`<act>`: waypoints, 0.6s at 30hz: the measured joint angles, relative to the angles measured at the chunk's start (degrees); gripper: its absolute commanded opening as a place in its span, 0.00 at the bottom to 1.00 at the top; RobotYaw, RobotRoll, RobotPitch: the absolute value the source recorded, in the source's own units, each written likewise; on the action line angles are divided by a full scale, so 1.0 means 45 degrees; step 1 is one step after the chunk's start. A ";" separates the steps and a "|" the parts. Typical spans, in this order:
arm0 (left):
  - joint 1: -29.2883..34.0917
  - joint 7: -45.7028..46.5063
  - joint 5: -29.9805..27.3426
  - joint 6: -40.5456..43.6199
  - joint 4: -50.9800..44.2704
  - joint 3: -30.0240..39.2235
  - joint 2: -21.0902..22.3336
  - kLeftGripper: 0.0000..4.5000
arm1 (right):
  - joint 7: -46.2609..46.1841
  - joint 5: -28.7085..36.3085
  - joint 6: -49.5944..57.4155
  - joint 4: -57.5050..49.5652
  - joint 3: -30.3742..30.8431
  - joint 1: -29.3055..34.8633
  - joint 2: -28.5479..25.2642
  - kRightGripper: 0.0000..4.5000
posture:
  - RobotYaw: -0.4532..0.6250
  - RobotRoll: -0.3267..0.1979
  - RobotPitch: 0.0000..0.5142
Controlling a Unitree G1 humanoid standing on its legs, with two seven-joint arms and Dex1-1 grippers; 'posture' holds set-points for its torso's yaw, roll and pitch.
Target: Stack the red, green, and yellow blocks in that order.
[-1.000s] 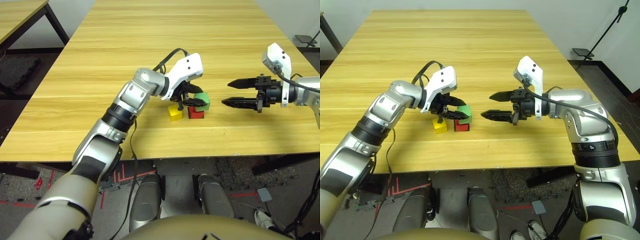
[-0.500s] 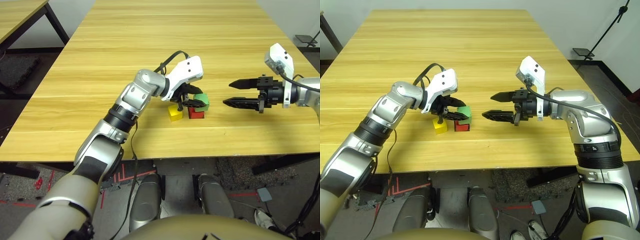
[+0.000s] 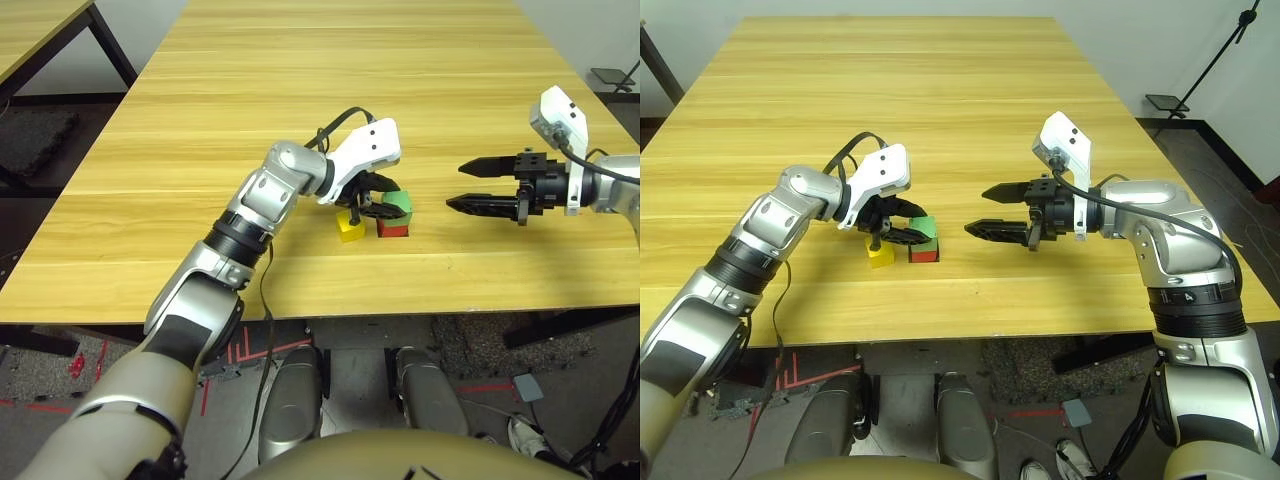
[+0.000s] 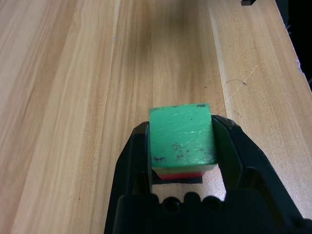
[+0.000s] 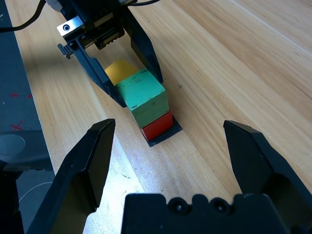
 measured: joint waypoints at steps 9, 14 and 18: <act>0.0346 0.0294 -0.0007 0.0847 -0.0605 0.0097 0.0112 0.99 | 0.0004 0.0001 -0.0063 0.0036 0.0005 -0.0006 0.0002 1.00 | 0.54 0.38 0.17; 0.1061 0.0944 -0.0675 0.4246 -0.3739 0.1008 0.1162 0.99 | 0.0145 -0.0003 -0.0117 0.0240 0.0016 -0.0035 -0.0050 1.00 | 0.56 0.37 0.17; 0.2269 0.1379 -0.0764 0.5883 -0.5569 0.1093 0.2256 0.99 | 0.0274 -0.0009 -0.0204 0.0356 0.0091 -0.0212 -0.0056 1.00 | 0.58 0.36 0.16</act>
